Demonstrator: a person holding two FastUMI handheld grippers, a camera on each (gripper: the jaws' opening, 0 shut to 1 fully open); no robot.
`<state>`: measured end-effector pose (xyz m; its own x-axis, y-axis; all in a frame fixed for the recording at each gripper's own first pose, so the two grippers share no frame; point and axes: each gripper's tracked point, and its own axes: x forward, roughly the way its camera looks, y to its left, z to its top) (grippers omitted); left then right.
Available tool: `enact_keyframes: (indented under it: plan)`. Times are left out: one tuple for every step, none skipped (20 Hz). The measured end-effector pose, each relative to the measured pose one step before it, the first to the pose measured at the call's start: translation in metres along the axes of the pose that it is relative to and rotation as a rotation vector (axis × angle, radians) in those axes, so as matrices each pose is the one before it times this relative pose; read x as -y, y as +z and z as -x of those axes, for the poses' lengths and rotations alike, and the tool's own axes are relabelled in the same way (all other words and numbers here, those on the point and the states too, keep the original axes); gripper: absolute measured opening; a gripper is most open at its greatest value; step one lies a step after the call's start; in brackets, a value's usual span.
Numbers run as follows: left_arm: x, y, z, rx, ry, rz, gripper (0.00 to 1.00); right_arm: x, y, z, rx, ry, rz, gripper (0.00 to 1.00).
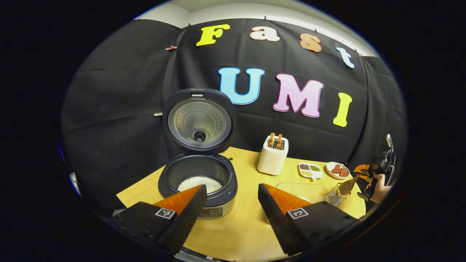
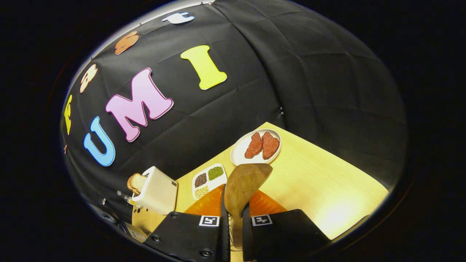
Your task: Close the left gripper, press the button to open the rice cooker; take a wooden spoon from the chopstick holder with the right hand, scoop a spoonful of rice and pour it into the rice cooker, then put the wooden spoon back into the chopstick holder.
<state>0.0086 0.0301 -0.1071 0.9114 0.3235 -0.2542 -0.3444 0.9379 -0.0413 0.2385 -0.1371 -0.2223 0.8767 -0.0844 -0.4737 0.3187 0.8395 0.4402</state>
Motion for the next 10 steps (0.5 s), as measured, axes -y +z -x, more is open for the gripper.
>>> enact_keyframes:
  plan:
    - [-0.00124, 0.00154, 0.00155, 0.00577, 0.00965, -0.00003, 0.95, 0.00022, -0.00234, -0.0029, -0.00334, -0.00505, 0.01183, 0.17]
    - [-0.00096, 0.00222, 0.00053, 0.00282, 0.00502, 0.00652, 0.95, 0.00038, -0.00391, -0.003, -0.00524, -0.00634, 0.00945, 0.17]
    - [-0.00165, 0.00213, -0.00033, 0.00162, 0.00373, 0.00956, 0.95, 0.00041, -0.00355, -0.00186, -0.00486, -0.00582, 0.0083, 0.17]
    - [-0.00131, 0.00426, 0.0005, 0.00504, 0.00359, 0.01001, 0.95, -0.00048, -0.0026, -0.00123, -0.00372, -0.00168, 0.00704, 0.17]
    - [-0.00176, 0.00559, 0.0008, 0.0108, 0.00203, 0.00706, 0.95, -0.00089, -0.00469, -0.00135, -0.00661, -0.00224, 0.00747, 0.17]
    - [-0.00134, 0.00753, -0.00014, 0.01155, 0.00129, 0.00425, 0.96, 0.00075, -0.0045, -0.00103, -0.00791, -0.00386, 0.00758, 0.18]
    - [-0.00111, 0.00723, -0.00058, 0.01279, 0.00099, 0.00127, 0.95, 0.0002, -0.00468, -0.00021, -0.00903, -0.00429, 0.00338, 0.18]
    - [-0.0026, 0.00949, -0.00142, 0.01414, 0.00253, -0.00266, 0.95, 0.0005, -0.00324, -0.00061, -0.00554, -0.00343, 0.00511, 0.19]
    - [-0.00281, 0.01008, -0.0024, 0.01776, -0.00099, -0.00334, 0.95, -0.00159, -0.00345, 0.00243, -0.00627, 0.00677, -0.0027, 0.19]
    - [-0.00224, 0.01186, -0.00326, 0.02258, -0.00363, -0.00409, 0.95, 0.00044, 0.0012, 0.00057, 0.00464, -0.00739, -0.00341, 0.16]
